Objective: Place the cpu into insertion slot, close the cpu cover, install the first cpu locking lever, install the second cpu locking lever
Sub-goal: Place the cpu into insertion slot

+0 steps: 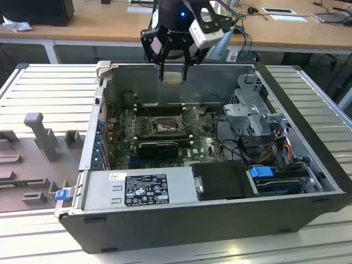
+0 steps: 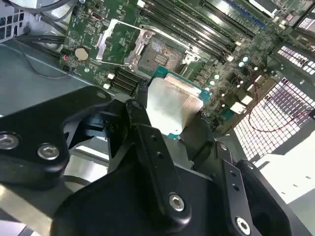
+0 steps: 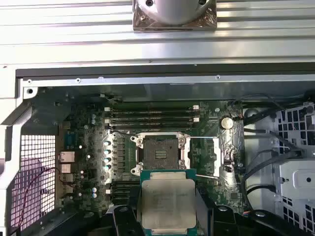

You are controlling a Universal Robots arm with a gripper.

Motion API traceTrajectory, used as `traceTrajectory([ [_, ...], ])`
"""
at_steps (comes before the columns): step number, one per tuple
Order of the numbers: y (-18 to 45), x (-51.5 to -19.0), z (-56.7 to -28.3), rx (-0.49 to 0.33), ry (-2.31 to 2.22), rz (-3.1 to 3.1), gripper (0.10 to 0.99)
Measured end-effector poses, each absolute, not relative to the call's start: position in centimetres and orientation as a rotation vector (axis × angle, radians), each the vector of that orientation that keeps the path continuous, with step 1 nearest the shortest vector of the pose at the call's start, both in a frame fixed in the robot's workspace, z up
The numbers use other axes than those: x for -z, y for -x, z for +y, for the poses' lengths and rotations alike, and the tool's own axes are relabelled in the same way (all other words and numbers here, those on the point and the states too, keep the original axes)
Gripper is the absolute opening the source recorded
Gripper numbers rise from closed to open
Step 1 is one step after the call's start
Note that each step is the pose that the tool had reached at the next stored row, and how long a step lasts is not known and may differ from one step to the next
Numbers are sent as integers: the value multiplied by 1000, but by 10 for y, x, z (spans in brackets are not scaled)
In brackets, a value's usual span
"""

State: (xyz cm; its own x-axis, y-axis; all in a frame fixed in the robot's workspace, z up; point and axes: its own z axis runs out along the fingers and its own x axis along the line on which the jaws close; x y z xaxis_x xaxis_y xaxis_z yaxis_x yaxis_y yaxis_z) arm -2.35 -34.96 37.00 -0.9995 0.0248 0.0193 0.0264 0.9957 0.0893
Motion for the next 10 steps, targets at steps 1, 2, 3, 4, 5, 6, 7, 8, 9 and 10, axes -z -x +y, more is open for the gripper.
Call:
traceTrajectory([
  [1, 24, -370, -350, 140, 55, -3120, 533],
  [2, 24, -370, -350, 139, 92, -3120, 533],
  [3, 24, -370, -350, 140, 109, -3120, 533],
  [4, 24, -369, -350, 140, 124, -3120, 533],
  [5, 24, -369, -350, 140, 139, -3120, 533],
  [6, 24, -369, -350, 140, 152, -3120, 533],
  [7, 24, -369, -350, 140, 164, -3119, 533],
  [8, 24, -369, -350, 140, 171, -3119, 533],
  [9, 24, -369, -350, 140, 175, -3119, 533],
  [10, 24, -369, -350, 140, 184, -3119, 533],
])
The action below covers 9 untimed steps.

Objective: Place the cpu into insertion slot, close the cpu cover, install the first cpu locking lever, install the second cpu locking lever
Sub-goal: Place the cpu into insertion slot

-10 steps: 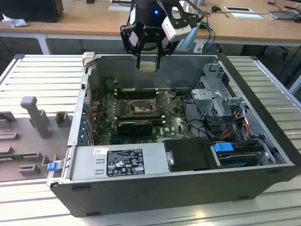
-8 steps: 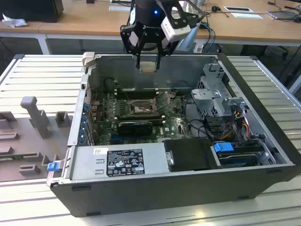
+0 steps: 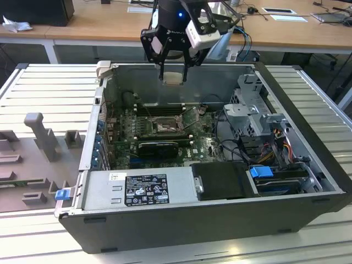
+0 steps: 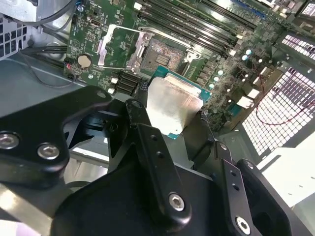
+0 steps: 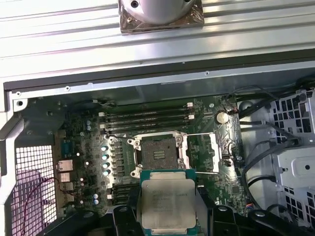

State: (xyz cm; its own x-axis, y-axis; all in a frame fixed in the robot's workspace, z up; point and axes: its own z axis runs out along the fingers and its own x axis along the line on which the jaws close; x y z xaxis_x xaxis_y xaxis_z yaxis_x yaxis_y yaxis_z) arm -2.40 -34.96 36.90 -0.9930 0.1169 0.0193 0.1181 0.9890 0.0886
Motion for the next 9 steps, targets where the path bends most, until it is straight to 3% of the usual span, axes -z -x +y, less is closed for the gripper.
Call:
traceTrajectory([
  [9, 24, -368, -350, 141, 276, -3115, 533],
])
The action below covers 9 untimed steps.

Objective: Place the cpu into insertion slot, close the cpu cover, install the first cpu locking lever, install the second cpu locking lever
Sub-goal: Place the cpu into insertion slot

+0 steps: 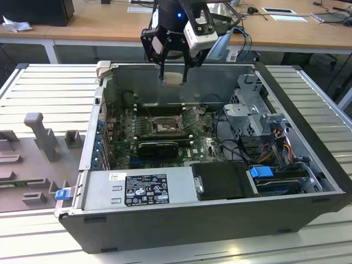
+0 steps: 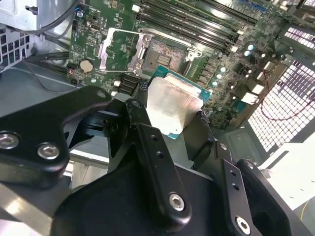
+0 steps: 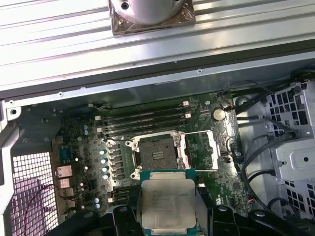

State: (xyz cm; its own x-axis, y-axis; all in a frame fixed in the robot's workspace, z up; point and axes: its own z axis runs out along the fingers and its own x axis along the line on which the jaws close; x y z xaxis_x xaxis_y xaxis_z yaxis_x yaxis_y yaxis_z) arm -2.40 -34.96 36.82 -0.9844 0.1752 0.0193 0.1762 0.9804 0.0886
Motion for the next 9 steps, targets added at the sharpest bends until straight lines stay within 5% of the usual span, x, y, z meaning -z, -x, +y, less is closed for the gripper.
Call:
traceTrajectory([
  [9, 24, -367, -350, 142, 347, -3110, 533],
])
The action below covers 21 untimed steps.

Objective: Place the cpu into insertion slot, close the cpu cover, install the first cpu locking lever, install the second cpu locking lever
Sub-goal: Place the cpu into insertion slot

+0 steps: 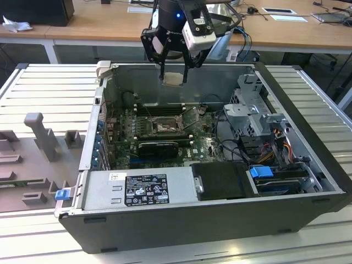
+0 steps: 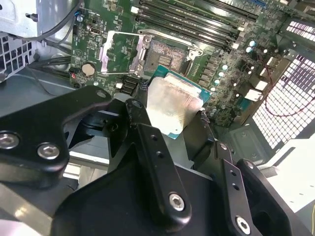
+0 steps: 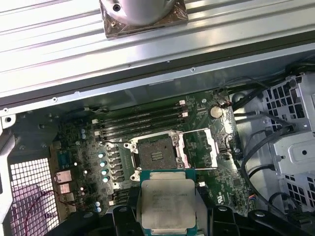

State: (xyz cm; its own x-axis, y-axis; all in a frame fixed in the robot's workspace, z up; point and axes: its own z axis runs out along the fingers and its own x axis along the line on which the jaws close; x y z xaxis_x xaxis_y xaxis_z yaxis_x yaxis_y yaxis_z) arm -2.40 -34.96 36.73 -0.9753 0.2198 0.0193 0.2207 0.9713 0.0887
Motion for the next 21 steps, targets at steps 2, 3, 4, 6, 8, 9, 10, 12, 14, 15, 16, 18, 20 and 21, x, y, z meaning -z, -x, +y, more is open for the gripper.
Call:
traceTrajectory([
  [2, 24, -366, -350, 141, 351, -3109, 533],
  [3, 24, -365, -350, 140, 351, -3110, 533],
  [4, 24, -365, -350, 135, 351, -3110, 533],
  [6, 24, -363, -350, 129, 351, -3111, 533],
  [8, 24, -362, -350, 127, 368, -3110, 533],
  [9, 24, -362, -350, 126, 398, -3107, 533],
  [10, 24, -362, -350, 126, 430, -3103, 533],
  [12, 24, -361, -350, 126, 485, -3097, 533],
  [14, 24, -361, -350, 125, 526, -3091, 533],
  [15, 24, -360, -350, 124, 561, -3086, 533],
  [16, 24, -359, -350, 123, 594, -3081, 533],
  [18, 24, -359, -350, 120, 643, -3073, 533],
  [20, 24, -358, -350, 119, 664, -3069, 533],
  [21, 24, -358, -350, 118, 687, -3065, 533],
])
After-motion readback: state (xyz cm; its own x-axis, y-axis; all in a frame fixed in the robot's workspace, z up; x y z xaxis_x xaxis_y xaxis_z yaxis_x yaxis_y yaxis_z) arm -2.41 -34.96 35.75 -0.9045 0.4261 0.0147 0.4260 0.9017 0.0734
